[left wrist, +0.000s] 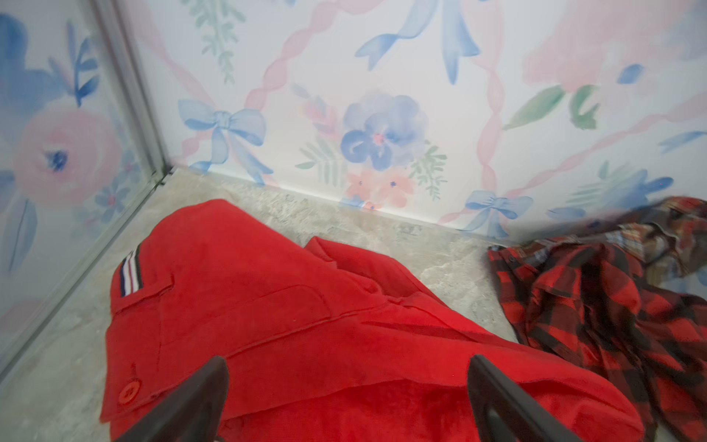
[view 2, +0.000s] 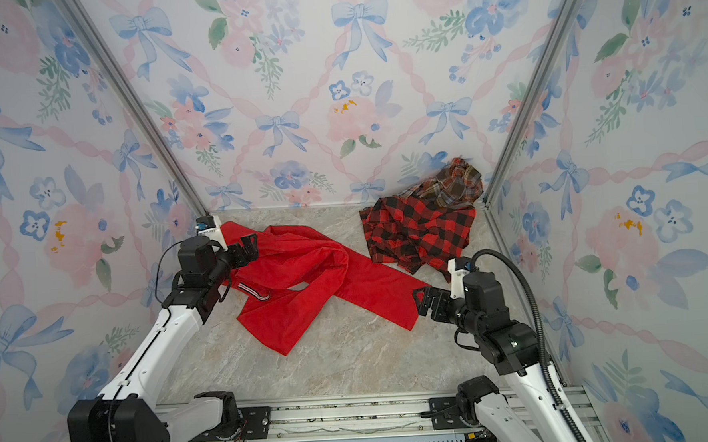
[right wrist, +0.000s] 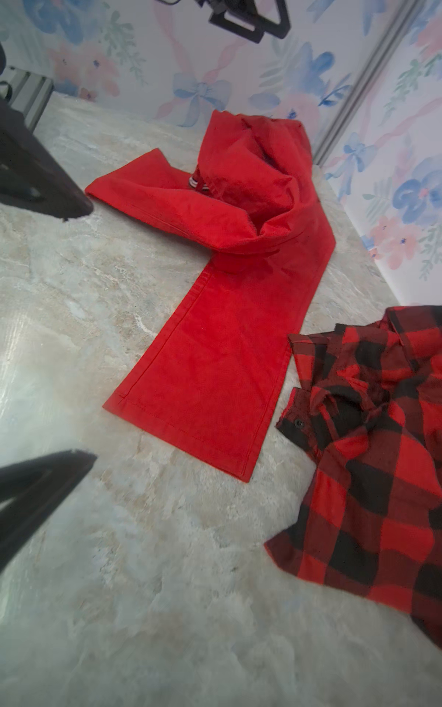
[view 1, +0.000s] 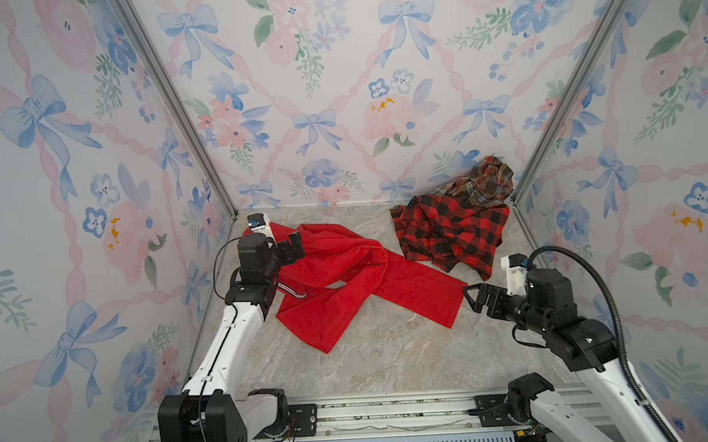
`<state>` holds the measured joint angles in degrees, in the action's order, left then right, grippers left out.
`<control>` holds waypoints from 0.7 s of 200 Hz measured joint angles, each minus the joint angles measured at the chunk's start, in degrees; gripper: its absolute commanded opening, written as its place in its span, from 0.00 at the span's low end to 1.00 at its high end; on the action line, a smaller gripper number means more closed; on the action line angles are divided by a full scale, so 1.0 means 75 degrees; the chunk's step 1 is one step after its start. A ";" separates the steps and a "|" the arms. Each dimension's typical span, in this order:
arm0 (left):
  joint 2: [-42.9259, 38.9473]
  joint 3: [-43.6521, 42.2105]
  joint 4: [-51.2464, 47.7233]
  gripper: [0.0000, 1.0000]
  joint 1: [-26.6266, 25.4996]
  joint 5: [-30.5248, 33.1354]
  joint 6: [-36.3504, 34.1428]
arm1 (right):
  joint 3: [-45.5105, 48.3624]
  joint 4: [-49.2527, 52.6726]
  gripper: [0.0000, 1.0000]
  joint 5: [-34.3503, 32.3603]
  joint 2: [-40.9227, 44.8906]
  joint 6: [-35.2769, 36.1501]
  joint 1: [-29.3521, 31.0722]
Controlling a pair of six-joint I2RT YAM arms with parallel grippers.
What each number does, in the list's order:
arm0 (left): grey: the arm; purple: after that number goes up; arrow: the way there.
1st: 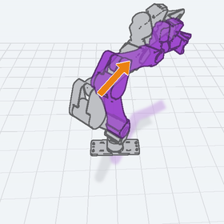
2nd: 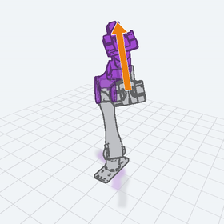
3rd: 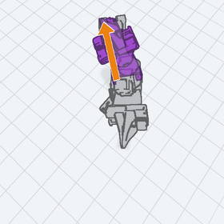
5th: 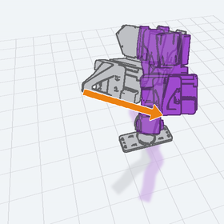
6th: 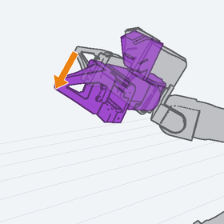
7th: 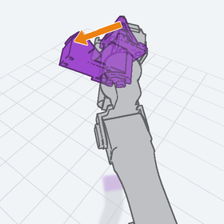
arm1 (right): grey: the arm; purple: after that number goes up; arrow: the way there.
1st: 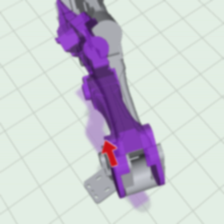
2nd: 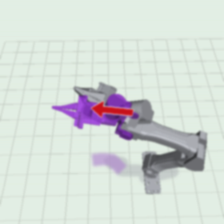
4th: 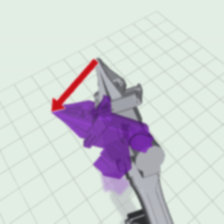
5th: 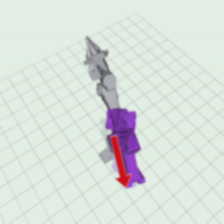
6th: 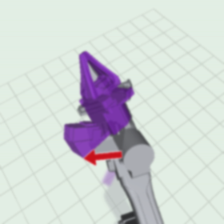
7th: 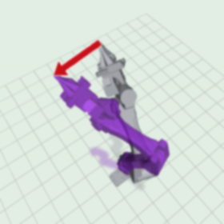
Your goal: Pick out a specific cloth from the pile
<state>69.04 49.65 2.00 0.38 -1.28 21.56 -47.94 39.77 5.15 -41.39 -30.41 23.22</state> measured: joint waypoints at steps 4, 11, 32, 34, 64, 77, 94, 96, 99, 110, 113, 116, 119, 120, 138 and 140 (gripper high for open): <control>0.0175 0.0000 -0.0003 0.98 0.0169 0.0000 0.0172 | -0.0111 -0.0093 0.97 -0.0242 -0.0286 0.0000 0.0423; 0.0458 -0.0003 0.0003 0.98 0.0417 0.0026 0.0466 | -0.0312 -0.0262 0.97 -0.0606 -0.0743 0.0000 0.1072; 0.1201 -0.0128 0.0251 0.98 0.1084 0.0082 0.1297 | -0.0828 -0.0991 0.97 -0.1303 -0.2130 -0.0020 0.2489; 0.1262 -0.0140 0.0294 0.98 0.1137 0.0082 0.1355 | -0.0860 -0.1055 0.97 -0.1341 -0.2229 -0.0032 0.2576; 0.2675 0.0256 0.0624 0.98 0.1760 -0.0291 0.2078 | -0.1008 -0.1862 0.97 -0.1585 -0.3404 -0.0233 0.3404; 0.3418 0.0600 0.0766 0.98 0.1813 -0.0597 0.2264 | -0.1005 -0.2031 0.97 -0.1641 -0.3716 -0.0347 0.3570; 0.4135 0.0833 0.0959 0.98 0.1786 -0.1003 0.2460 | -0.1005 -0.2194 0.97 -0.1664 -0.3958 -0.0490 0.3689; 0.4211 0.0845 0.0976 0.98 0.1775 -0.1037 0.2486 | -0.1005 -0.2203 0.97 -0.1664 -0.3975 -0.0510 0.3701; 0.4301 0.0857 0.0997 0.98 0.1757 -0.1049 0.2489 | -0.1005 -0.2229 0.97 -0.1670 -0.3987 -0.0539 0.3713; 0.4529 0.0866 0.1026 0.98 0.1667 -0.1070 0.2535 | -0.1003 -0.2264 0.97 -0.1667 -0.3998 -0.0635 0.3722; 0.4567 0.0866 0.1014 0.98 0.1635 -0.1032 0.2535 | -0.1003 -0.2273 0.97 -0.1667 -0.3995 -0.0647 0.3722; 0.4593 0.0866 0.1003 0.97 0.1594 -0.1008 0.2532 | -0.1003 -0.2285 0.97 -0.1670 -0.3990 -0.0670 0.3719; 0.4622 0.0871 0.0970 0.96 0.1536 -0.0938 0.2532 | -0.1003 -0.2299 0.97 -0.1670 -0.3984 -0.0685 0.3719; 0.4625 0.0871 0.0968 0.95 0.1527 -0.0930 0.2530 | -0.1003 -0.2305 0.97 -0.1670 -0.3984 -0.0691 0.3719; 0.4672 0.0895 0.0831 0.77 0.1253 -0.0650 0.2509 | -0.1003 -0.2328 0.97 -0.1687 -0.3946 -0.0697 0.3719; 0.4674 0.0898 0.0816 0.74 0.1233 -0.0624 0.2445 | -0.1003 -0.2326 0.97 -0.1696 -0.3937 -0.0697 0.3719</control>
<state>104.09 56.38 8.12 9.63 -5.96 39.90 -55.46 22.33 -7.57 -70.91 -35.64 51.11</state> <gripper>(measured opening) 0.857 0.969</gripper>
